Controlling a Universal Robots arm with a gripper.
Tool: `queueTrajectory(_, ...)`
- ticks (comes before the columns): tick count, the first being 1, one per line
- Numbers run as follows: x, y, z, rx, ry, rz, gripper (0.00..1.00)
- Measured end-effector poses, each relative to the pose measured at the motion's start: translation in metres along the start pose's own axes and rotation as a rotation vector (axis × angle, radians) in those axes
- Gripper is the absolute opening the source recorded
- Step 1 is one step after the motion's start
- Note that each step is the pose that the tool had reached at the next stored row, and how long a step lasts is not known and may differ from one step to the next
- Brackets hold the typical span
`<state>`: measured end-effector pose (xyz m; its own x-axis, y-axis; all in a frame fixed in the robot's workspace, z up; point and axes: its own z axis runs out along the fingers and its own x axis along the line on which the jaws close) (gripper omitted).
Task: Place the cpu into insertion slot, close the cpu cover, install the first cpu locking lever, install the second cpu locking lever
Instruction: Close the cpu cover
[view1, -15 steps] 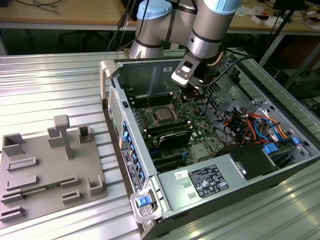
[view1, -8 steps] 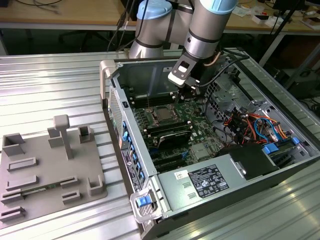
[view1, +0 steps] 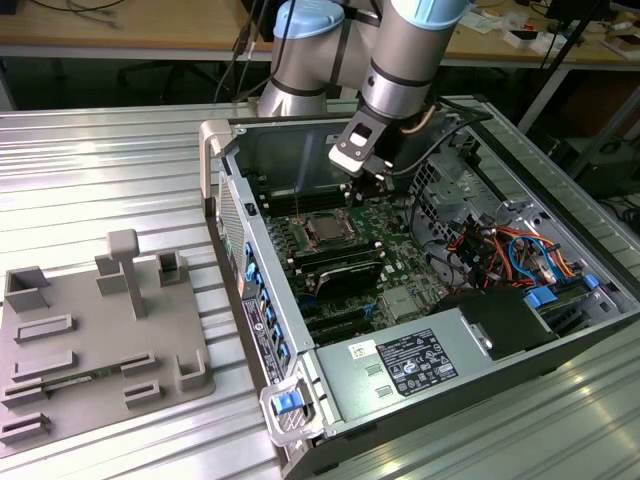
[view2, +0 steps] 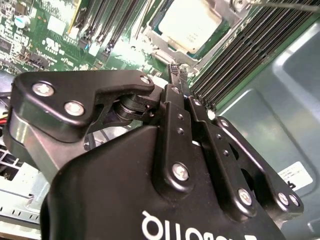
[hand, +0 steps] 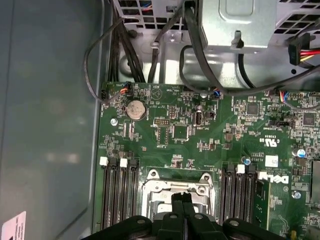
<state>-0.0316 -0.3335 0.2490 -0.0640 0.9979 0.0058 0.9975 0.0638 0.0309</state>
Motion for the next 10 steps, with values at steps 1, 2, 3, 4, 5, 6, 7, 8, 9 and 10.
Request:
queueTrajectory(1,0.0001,-0.0015,0.0002,0.0,0.0002,0.0,0.11)
queueTrajectory(2,0.0002,-0.0026,0.0004,-0.0001,0.0003,-0.001,0.11)
queueTrajectory(3,0.0003,-0.0041,0.0006,-0.0001,0.0004,-0.001,0.11)
queueTrajectory(4,0.0004,-0.0054,0.0008,-0.0001,0.0004,-0.001,0.11)
queueTrajectory(5,0.0005,-0.0074,0.0013,-0.0001,0.0005,-0.002,0.11)
queueTrajectory(6,0.0006,-0.0088,0.0015,-0.0001,0.0004,-0.002,0.11)
queueTrajectory(7,0.0007,-0.0106,0.0018,0.0,0.0004,-0.002,0.11)
queueTrajectory(8,0.0007,-0.0113,0.0019,0.0,0.0005,-0.002,0.11)
queueTrajectory(9,0.0007,-0.0114,0.0019,0.0001,0.0003,-0.003,0.11)
queueTrajectory(10,0.0007,-0.0114,0.0019,0.0,0.0003,-0.003,0.11)
